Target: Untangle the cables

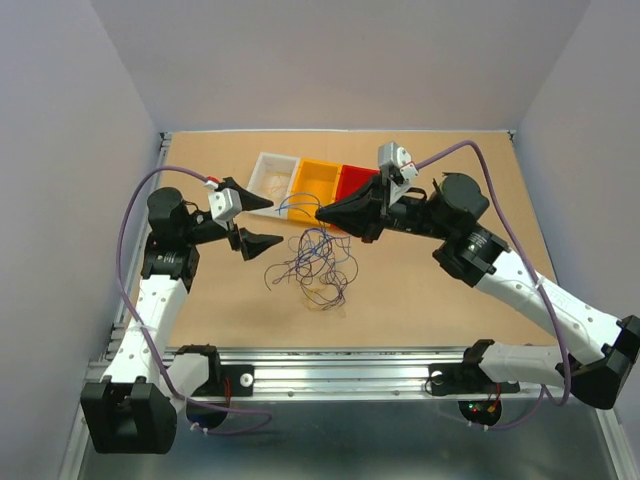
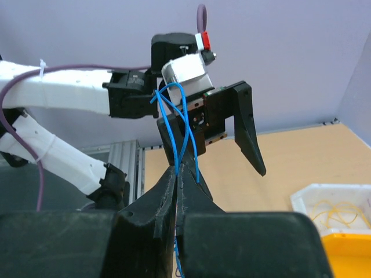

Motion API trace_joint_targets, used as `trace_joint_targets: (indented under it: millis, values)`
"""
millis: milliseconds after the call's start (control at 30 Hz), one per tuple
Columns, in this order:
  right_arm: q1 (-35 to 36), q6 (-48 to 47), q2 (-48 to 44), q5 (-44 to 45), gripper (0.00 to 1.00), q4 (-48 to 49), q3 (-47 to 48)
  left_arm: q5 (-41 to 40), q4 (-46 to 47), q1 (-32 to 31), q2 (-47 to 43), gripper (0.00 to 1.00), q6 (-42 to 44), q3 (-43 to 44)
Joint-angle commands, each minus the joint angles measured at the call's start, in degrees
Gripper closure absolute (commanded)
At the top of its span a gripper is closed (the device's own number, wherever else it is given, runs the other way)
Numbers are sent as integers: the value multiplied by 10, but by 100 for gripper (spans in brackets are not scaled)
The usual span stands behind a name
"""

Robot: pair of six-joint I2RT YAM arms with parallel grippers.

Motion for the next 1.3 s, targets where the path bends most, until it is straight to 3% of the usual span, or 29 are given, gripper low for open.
trace_joint_targets:
  millis: [0,300,467,633,733,767,900,1067,1200,1233,1267]
  values:
    - [5,6,-29,9,100,82,-51,104,-38,2,14,10,55,7]
    - [4,8,-40,-10,99,102,-66,40,-48,-81,7,10,111,1]
    - [5,7,-41,17,99,113,-81,-1,-40,-151,35,15,110,14]
    - [5,9,-27,20,99,121,-81,-15,-18,-177,65,23,92,26]
    - [5,8,-15,24,99,122,-77,-29,-16,-188,72,37,89,29]
    - [5,7,-14,29,99,122,-76,-36,-12,-189,73,52,89,29]
    - [5,2,-11,50,100,123,-77,-70,-3,-190,72,83,79,23]
    - [4,-9,-29,87,99,122,-96,-101,11,-189,72,100,67,18]
    - [5,-16,-77,147,100,122,-127,-183,11,-185,83,100,57,18]
    - [5,-18,-92,170,99,123,-137,-239,13,-180,87,100,50,15]
    - [4,-19,-107,229,99,124,-148,-272,15,-173,92,100,42,15]
